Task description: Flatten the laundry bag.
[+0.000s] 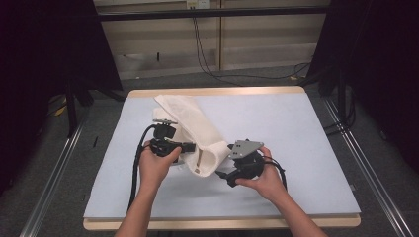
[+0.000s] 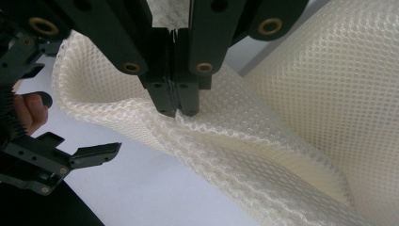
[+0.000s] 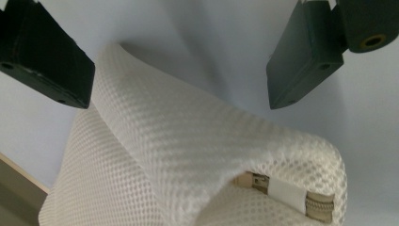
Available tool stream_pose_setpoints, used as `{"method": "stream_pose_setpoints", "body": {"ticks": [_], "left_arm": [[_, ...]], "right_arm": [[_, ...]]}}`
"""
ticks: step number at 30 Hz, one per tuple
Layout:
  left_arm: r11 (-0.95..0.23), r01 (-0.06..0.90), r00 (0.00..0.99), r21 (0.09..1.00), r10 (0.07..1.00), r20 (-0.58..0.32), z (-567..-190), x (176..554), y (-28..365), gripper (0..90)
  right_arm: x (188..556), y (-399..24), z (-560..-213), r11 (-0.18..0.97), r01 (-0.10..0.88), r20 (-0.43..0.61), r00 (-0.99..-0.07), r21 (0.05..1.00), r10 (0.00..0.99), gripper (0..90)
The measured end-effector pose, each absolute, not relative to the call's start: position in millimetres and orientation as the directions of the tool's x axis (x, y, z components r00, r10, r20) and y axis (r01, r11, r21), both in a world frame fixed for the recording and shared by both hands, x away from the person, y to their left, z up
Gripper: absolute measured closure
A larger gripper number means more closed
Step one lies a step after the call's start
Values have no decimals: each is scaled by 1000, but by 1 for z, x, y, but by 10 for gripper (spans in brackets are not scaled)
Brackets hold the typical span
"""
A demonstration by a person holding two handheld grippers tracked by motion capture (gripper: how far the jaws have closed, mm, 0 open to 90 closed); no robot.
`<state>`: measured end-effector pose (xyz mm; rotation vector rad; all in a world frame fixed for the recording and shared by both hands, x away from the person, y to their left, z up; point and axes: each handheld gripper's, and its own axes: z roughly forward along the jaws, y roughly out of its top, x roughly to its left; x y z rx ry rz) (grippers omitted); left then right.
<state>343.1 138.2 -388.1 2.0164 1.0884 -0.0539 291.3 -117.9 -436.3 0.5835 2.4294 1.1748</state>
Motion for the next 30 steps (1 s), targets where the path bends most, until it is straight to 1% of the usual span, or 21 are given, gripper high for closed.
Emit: {"method": "stream_pose_setpoints", "body": {"ticks": [6, 7, 8, 9, 10, 12, 13, 14, 15, 16, 17, 20, 21, 22, 23, 24, 25, 26, 27, 29, 30], "left_arm": [[-283, 714, 620, 641, 681, -390, -389, 344, 138, 886], [-289, 713, 622, 639, 681, -386, -390, 344, 138, 885], [-289, 713, 622, 639, 681, -386, -390, 344, 138, 885], [-292, 713, 624, 638, 679, -386, -390, 344, 137, 884], [-292, 713, 624, 638, 679, -386, -390, 344, 137, 883], [-288, 712, 624, 640, 678, -389, -390, 344, 137, 878], [-288, 712, 624, 640, 678, -389, -390, 344, 137, 873], [-284, 709, 626, 646, 676, -390, -390, 344, 138, 873], [-265, 706, 623, 657, 674, -397, -389, 344, 139, 823], [-233, 704, 610, 671, 683, -402, -389, 343, 143, 800], [-223, 704, 606, 675, 684, -406, -389, 344, 145, 769], [-214, 702, 601, 679, 689, -405, -391, 344, 149, 698], [-192, 705, 590, 683, 694, -414, -391, 344, 154, 678], [-192, 705, 590, 683, 694, -414, -391, 344, 154, 650], [-176, 704, 583, 688, 697, -418, -391, 343, 155, 622], [-191, 694, 590, 694, 704, -396, -389, 343, 157, 622], [-192, 688, 595, 700, 701, -393, -388, 342, 158, 603], [-192, 688, 595, 700, 701, -393, -388, 342, 158, 579], [-196, 671, 598, 715, 713, -366, -387, 341, 158, 551], [-180, 669, 595, 721, 711, -374, -387, 342, 159, 482], [-180, 669, 595, 721, 711, -374, -387, 342, 159, 468]], "right_arm": [[294, -105, -435, 575, 183, -170, -846, 797, 505, 144], [295, -104, -434, 579, 176, -175, -848, 796, 500, 249], [295, -104, -434, 579, 176, -175, -848, 796, 500, 249], [297, -104, -433, 564, 186, -151, -855, 805, 496, 417], [297, -104, -431, 560, 192, -136, -861, 806, 490, 523], [297, -105, -429, 555, 223, -108, -858, 801, 502, 697], [297, -105, -429, 555, 223, -108, -858, 801, 502, 697], [298, -107, -428, 539, 242, -84, -856, 807, 510, 755], [300, -113, -427, 495, 300, -27, -835, 816, 550, 808], [301, -118, -426, 472, 320, -2, -826, 821, 563, 813], [301, -122, -426, 455, 342, 23, -819, 822, 574, 817], [302, -130, -425, 424, 361, 48, -805, 830, 591, 818], [302, -138, -425, 385, 389, 87, -789, 837, 608, 820], [302, -138, -425, 385, 389, 87, -789, 837, 608, 820], [303, -144, -424, 356, 405, 108, -774, 842, 623, 821], [303, -144, -424, 356, 405, 108, -774, 842, 623, 821], [305, -151, -424, 326, 423, 134, -759, 845, 638, 821], [305, -151, -424, 326, 423, 134, -759, 845, 638, 821], [307, -156, -423, 296, 438, 157, -743, 849, 650, 821], [309, -161, -424, 271, 458, 182, -728, 847, 661, 821], [310, -163, -424, 260, 462, 187, -720, 848, 668, 821]]}}
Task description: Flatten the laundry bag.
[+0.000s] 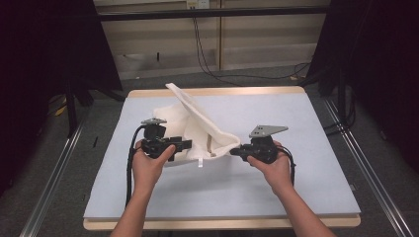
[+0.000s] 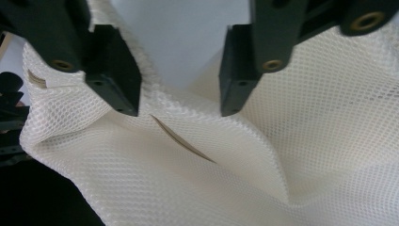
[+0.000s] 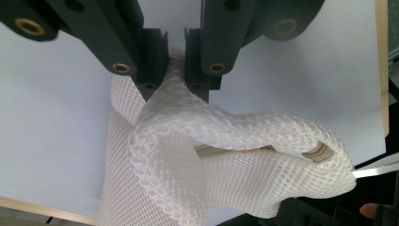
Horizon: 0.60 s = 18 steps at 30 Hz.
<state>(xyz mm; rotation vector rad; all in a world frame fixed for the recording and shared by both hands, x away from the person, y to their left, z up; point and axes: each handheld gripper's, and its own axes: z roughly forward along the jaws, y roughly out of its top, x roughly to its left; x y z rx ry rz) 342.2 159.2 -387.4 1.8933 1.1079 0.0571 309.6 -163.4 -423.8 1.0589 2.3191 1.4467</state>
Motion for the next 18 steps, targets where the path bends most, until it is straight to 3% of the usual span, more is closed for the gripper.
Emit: {"method": "stream_pose_setpoints", "body": {"ticks": [10, 18], "left_arm": [[-236, 697, 583, 677, 735, -345, -402, 349, 165, 401], [-292, 689, 582, 664, 769, -265, -418, 353, 175, 365]], "right_arm": [[315, -185, -426, 164, 513, 248, -638, 842, 729, 820], [317, -205, -434, 100, 551, 283, -566, 828, 774, 815]]}}
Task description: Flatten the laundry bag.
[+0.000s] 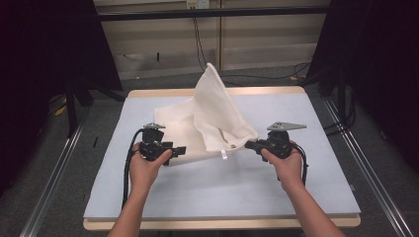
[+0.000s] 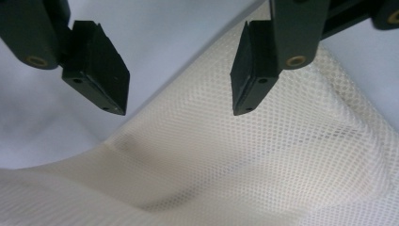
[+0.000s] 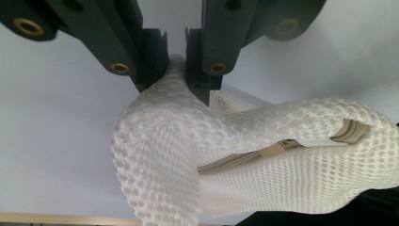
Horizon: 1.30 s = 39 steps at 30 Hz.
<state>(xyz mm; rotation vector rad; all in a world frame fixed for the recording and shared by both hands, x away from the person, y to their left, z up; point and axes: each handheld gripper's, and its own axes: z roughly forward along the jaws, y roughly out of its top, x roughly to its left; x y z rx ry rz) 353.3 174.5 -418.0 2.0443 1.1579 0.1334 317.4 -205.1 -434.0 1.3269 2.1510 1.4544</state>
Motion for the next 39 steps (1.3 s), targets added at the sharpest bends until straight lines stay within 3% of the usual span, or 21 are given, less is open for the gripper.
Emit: {"method": "stream_pose_setpoints", "body": {"ticks": [12, 27, 39], "left_arm": [[-272, 725, 549, 633, 783, -293, -435, 361, 186, 358], [-282, 724, 543, 629, 796, -268, -438, 366, 186, 341], [-217, 743, 476, 633, 836, -272, -443, 385, 197, 311]], "right_arm": [[318, -232, -450, 67, 600, 296, -485, 797, 823, 783], [307, -257, -463, 132, 625, 198, -430, 770, 881, 473], [303, -251, -469, 216, 627, 136, -463, 749, 876, 254]]}}
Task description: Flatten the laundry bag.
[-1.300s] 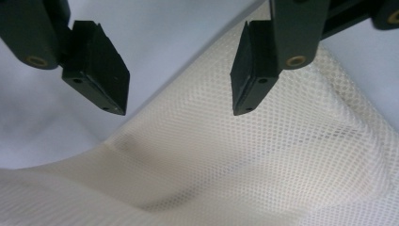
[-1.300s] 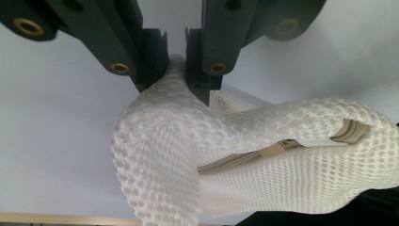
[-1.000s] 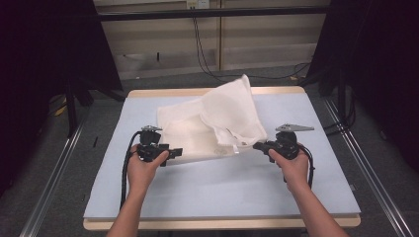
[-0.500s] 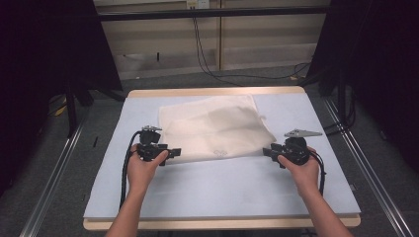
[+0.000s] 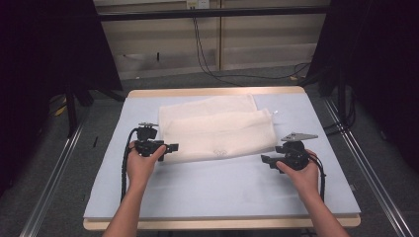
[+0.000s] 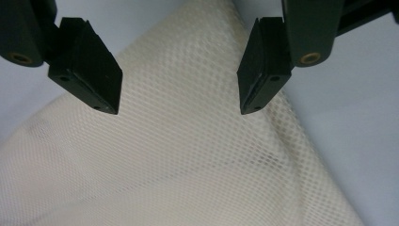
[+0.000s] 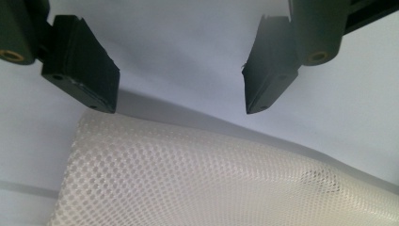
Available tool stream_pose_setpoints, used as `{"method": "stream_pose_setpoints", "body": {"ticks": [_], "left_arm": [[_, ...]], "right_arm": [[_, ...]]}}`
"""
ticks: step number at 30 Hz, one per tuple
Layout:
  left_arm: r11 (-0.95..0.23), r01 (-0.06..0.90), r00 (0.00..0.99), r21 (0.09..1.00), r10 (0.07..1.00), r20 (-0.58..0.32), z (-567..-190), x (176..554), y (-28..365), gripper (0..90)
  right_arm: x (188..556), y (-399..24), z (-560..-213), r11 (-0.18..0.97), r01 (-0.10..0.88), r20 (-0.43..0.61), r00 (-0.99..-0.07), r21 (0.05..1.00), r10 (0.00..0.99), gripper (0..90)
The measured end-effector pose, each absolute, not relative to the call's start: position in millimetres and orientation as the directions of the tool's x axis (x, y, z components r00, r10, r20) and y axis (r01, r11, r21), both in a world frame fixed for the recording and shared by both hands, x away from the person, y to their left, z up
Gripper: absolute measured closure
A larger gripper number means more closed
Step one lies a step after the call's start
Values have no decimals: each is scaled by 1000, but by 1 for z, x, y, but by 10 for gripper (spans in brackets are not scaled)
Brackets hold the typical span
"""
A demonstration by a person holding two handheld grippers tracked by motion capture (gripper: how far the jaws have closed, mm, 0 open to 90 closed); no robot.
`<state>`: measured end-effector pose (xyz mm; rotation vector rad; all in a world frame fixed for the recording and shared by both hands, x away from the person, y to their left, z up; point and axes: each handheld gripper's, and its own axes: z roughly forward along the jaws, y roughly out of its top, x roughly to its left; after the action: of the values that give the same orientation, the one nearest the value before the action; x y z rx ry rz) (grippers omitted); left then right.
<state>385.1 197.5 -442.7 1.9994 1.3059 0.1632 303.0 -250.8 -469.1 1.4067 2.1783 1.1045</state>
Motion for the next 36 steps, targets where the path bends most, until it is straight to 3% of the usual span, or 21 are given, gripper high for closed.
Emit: {"method": "stream_pose_setpoints", "body": {"ticks": [5, 11, 13, 14, 23, 26, 29, 36], "left_arm": [[-190, 752, 453, 632, 845, -285, -446, 394, 202, 329], [-184, 742, 444, 645, 855, -267, -451, 411, 205, 355], [-187, 731, 458, 656, 847, -270, -451, 413, 205, 390], [-134, 744, 429, 654, 847, -315, -452, 416, 204, 400], [-154, 745, 432, 649, 853, -293, -454, 417, 205, 590], [-153, 729, 448, 667, 844, -296, -450, 415, 205, 741], [-191, 710, 496, 678, 819, -288, -444, 410, 201, 822], [-217, 675, 548, 705, 787, -283, -435, 398, 194, 847]], "right_arm": [[299, -247, -470, 231, 621, 121, -472, 749, 873, 199], [294, -243, -469, 250, 607, 109, -491, 754, 864, 193], [293, -242, -469, 252, 606, 111, -496, 754, 861, 193], [293, -241, -469, 251, 602, 112, -499, 759, 859, 191], [291, -244, -472, 248, 612, 120, -496, 751, 860, 180], [291, -245, -472, 242, 613, 124, -492, 752, 861, 180], [292, -244, -473, 243, 619, 128, -492, 747, 861, 176], [292, -241, -473, 251, 621, 128, -499, 743, 857, 175]]}}
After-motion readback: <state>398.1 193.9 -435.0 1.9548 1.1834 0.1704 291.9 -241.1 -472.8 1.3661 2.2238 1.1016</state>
